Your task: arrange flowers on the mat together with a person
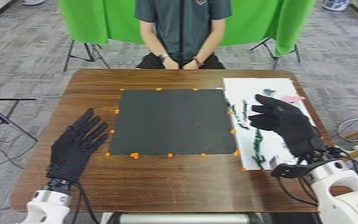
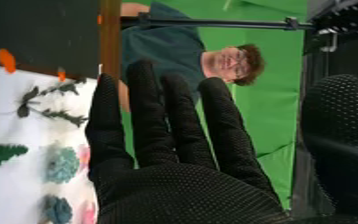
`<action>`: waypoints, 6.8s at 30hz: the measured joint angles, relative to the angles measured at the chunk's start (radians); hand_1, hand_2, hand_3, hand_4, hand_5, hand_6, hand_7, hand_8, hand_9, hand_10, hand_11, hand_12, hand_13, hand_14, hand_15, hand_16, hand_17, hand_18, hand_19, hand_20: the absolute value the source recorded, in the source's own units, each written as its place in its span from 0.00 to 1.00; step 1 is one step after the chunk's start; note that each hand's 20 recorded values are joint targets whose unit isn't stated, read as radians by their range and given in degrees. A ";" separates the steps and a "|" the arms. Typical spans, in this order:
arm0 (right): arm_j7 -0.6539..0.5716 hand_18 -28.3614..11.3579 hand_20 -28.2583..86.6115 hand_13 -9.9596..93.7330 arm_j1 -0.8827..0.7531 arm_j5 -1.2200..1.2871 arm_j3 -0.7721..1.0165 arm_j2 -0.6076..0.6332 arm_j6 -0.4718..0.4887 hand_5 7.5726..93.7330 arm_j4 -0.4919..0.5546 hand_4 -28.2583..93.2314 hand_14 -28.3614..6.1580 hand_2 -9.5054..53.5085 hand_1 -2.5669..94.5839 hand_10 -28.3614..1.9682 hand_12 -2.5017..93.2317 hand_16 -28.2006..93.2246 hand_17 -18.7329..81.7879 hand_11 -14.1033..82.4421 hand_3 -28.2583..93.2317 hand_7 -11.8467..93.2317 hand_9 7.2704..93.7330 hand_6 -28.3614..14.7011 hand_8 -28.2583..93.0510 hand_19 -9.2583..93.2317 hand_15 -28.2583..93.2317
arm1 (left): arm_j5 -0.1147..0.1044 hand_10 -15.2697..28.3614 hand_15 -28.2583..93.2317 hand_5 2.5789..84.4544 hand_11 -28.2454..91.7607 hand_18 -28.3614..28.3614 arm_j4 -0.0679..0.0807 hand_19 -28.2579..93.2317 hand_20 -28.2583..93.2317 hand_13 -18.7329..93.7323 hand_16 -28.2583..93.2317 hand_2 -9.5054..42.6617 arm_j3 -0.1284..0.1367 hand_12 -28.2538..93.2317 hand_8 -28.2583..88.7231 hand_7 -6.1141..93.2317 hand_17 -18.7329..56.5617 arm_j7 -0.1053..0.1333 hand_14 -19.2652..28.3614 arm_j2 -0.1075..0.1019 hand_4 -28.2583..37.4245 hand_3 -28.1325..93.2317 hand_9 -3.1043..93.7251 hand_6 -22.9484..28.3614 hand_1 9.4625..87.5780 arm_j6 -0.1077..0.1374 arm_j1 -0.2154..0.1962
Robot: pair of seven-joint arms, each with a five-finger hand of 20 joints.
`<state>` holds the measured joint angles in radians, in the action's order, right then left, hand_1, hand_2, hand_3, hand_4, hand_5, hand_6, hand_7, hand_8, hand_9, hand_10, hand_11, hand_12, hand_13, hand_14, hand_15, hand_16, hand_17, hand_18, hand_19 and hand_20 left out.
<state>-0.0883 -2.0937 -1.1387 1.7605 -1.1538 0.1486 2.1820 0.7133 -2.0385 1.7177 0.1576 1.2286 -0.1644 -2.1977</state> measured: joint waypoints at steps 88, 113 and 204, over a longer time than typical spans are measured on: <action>-0.059 0.14 0.49 0.45 0.018 -0.006 0.010 -0.031 0.110 0.38 -0.008 0.04 0.39 0.24 0.19 0.40 0.28 0.41 0.27 0.34 0.93 0.24 0.42 0.50 0.16 0.57 0.52 | -0.044 0.59 0.36 0.34 0.36 0.87 0.001 0.55 0.31 0.34 0.27 0.12 -0.005 0.35 0.18 0.20 0.09 -0.001 0.68 0.027 0.00 0.81 0.26 0.52 0.20 -0.018 -0.005; -0.503 0.16 0.49 0.47 -0.025 -0.845 0.116 0.219 -0.268 0.36 0.095 0.14 0.35 0.12 0.39 0.27 0.34 0.35 0.36 0.57 0.26 0.30 0.37 0.37 0.16 0.74 0.71 | -0.038 0.59 0.35 0.32 0.35 0.86 -0.002 0.54 0.31 0.34 0.27 0.12 0.010 0.35 0.18 0.18 0.09 0.003 0.68 0.040 0.00 0.81 0.26 0.51 0.20 -0.016 -0.024; -0.358 0.17 0.53 0.93 0.250 -1.067 -0.319 0.240 -0.157 0.92 -0.015 0.14 0.56 0.04 0.39 0.64 0.42 0.46 0.60 0.82 0.95 0.59 0.99 0.69 0.37 0.99 0.92 | -0.024 0.59 0.36 0.32 0.35 0.86 0.000 0.54 0.31 0.34 0.27 0.11 -0.002 0.36 0.18 0.18 0.09 0.002 0.69 0.046 0.00 0.81 0.26 0.51 0.19 -0.016 -0.026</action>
<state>-0.4462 -1.8434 -2.2056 1.4414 -0.9134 -0.0087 2.1675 0.6894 -2.0384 1.7154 0.1591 1.2742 -0.1805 -2.2241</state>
